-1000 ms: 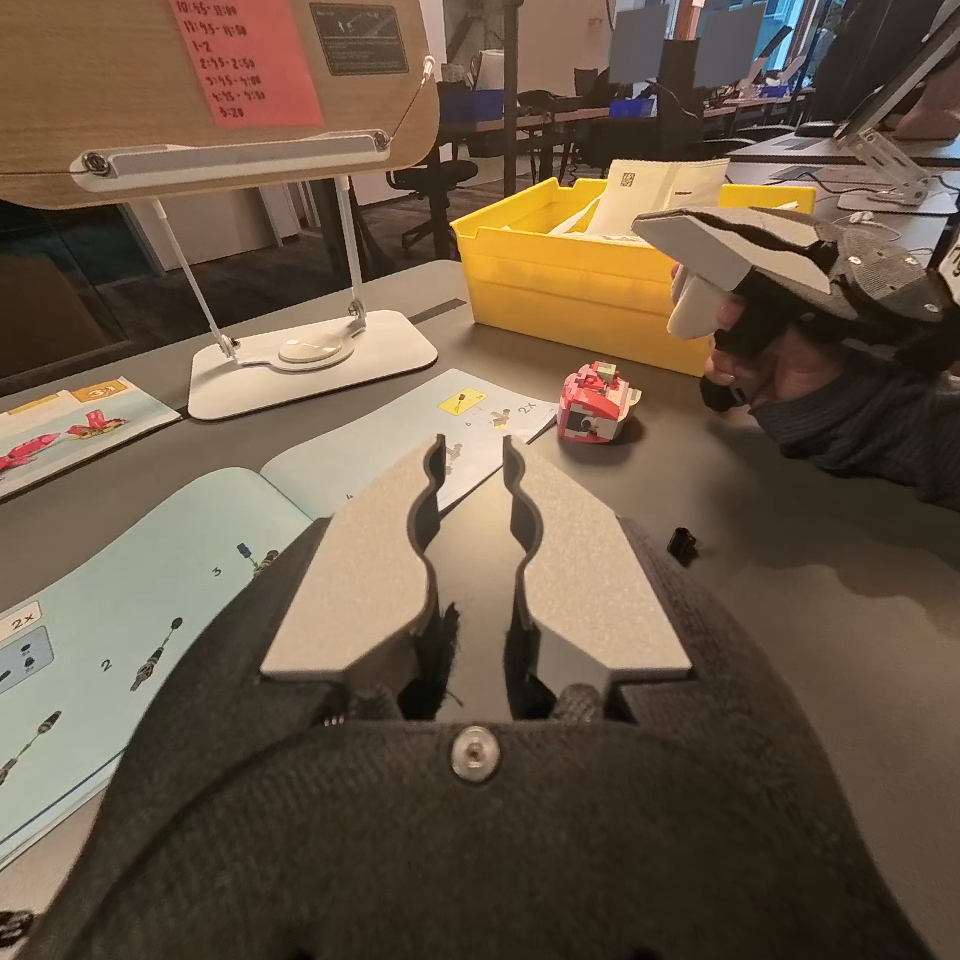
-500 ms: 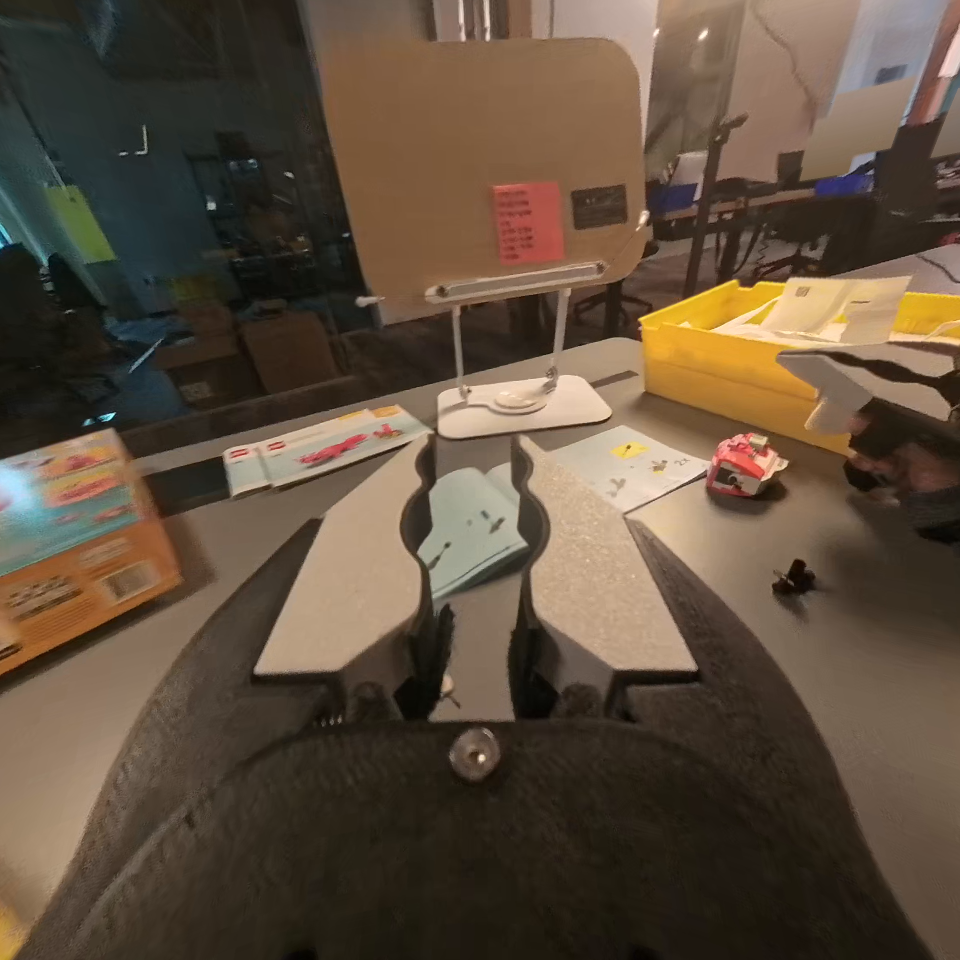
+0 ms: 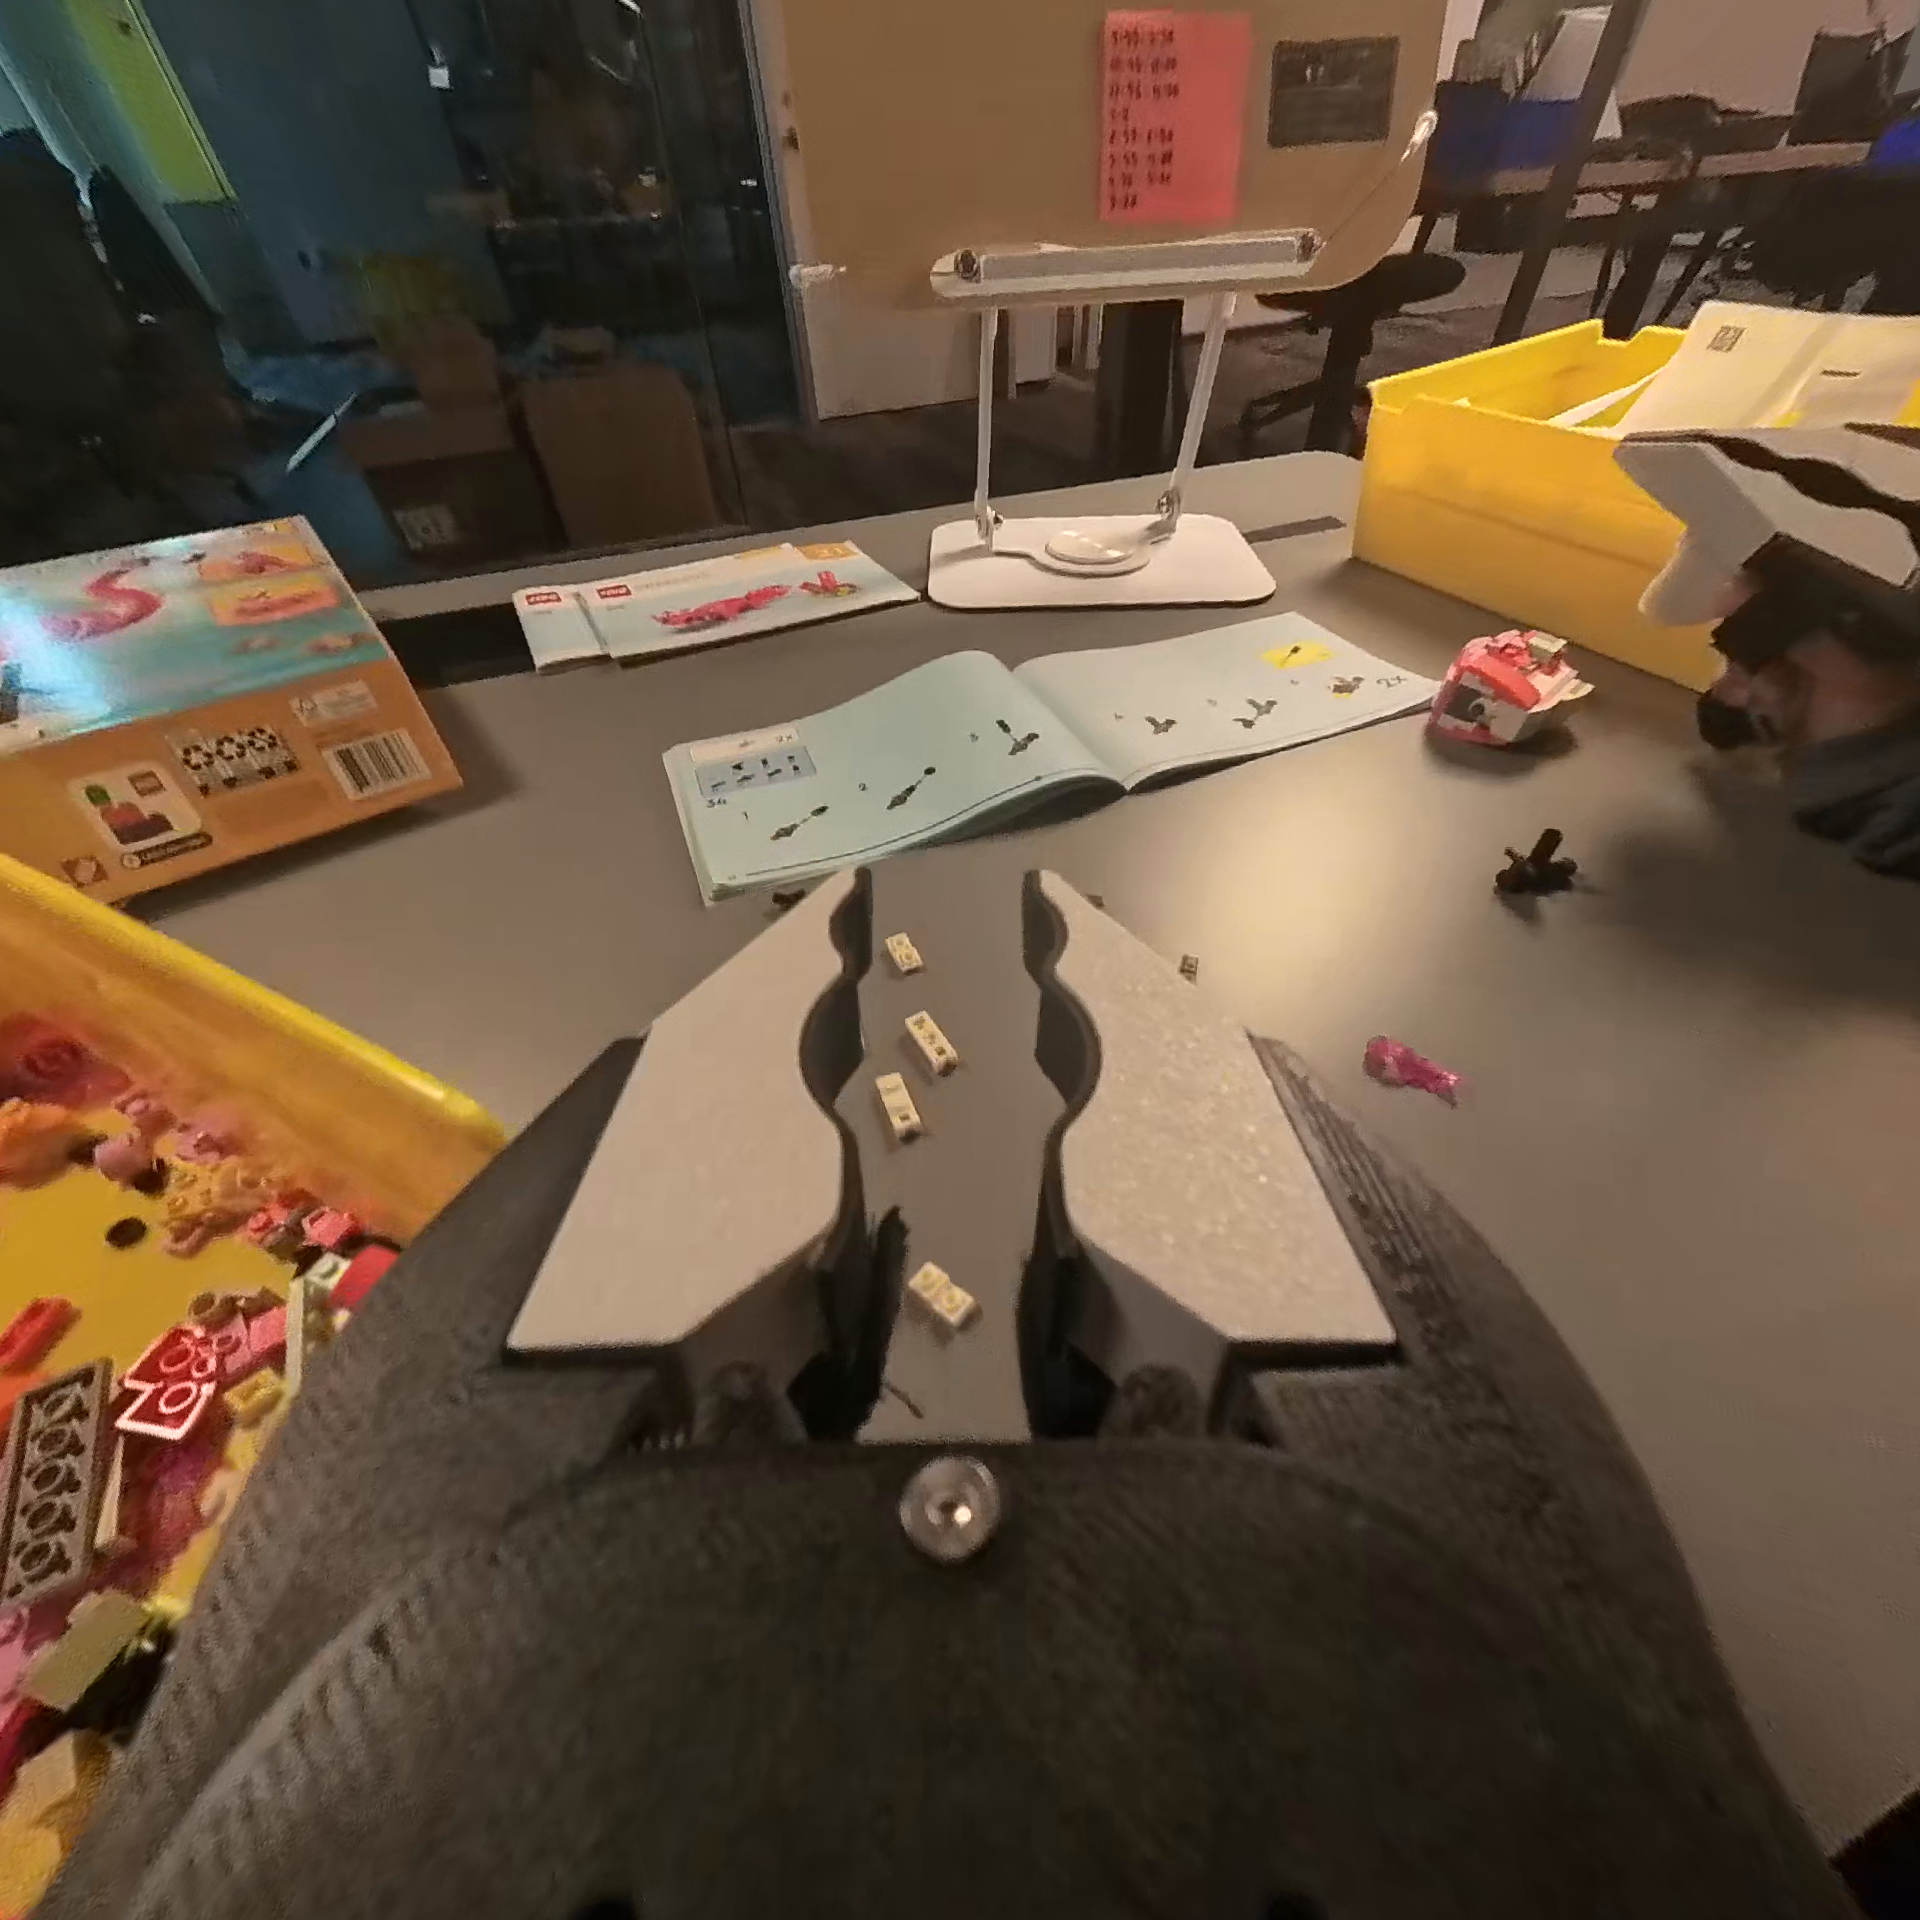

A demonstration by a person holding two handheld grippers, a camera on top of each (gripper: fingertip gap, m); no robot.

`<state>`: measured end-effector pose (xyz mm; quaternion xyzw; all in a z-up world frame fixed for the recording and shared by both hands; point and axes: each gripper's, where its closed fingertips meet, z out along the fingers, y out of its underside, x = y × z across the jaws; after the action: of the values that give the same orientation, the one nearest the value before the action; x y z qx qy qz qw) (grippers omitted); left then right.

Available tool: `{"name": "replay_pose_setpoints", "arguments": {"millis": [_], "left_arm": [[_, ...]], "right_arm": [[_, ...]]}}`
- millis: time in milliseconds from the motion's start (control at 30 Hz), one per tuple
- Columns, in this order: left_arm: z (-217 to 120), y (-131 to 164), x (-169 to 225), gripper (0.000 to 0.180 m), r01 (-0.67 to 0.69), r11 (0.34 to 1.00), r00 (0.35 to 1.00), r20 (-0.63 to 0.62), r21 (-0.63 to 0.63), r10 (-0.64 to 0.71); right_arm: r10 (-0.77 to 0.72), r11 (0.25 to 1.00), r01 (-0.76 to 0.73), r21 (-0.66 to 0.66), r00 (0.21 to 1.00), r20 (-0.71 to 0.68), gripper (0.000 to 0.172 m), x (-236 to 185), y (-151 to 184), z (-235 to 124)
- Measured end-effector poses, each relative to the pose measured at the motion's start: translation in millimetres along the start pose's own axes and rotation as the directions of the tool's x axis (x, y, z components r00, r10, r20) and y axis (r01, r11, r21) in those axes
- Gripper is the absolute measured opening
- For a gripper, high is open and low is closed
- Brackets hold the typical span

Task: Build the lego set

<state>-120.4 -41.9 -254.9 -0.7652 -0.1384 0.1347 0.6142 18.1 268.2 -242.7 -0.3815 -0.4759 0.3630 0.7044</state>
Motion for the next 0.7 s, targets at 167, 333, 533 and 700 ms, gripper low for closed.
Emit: {"name": "replay_pose_setpoints", "arguments": {"millis": [167,333,533,700], "left_arm": [[-20.1,-15.7,-7.3,0.028,-0.008,0.998,1.0,0.008,0.057,0.007],[-78.6,-53.9,-69.0,0.028,-0.087,0.988,0.975,0.216,0.131,0.057],[-121.4,-58.5,-174.9,0.027,-0.044,0.998,0.927,0.371,-0.037,0.054],[-94.1,-28.3,-229.9,0.023,-0.008,0.938,0.958,0.266,-0.347,0.107]], "right_arm": [[-0.048,0.999,0.048,-0.015,0.999,0.023,0.0,-6.4,2.8,1.3],[-0.11,0.993,0.112,-0.042,0.993,0.041,0.0,-12.8,7.7,2.8],[-0.229,0.967,0.231,-0.104,0.973,0.031,0.0,-18.1,16.4,6.6],[-0.26,0.955,0.242,-0.174,0.962,-0.087,0.0,3.7,22.6,6.1]]}}
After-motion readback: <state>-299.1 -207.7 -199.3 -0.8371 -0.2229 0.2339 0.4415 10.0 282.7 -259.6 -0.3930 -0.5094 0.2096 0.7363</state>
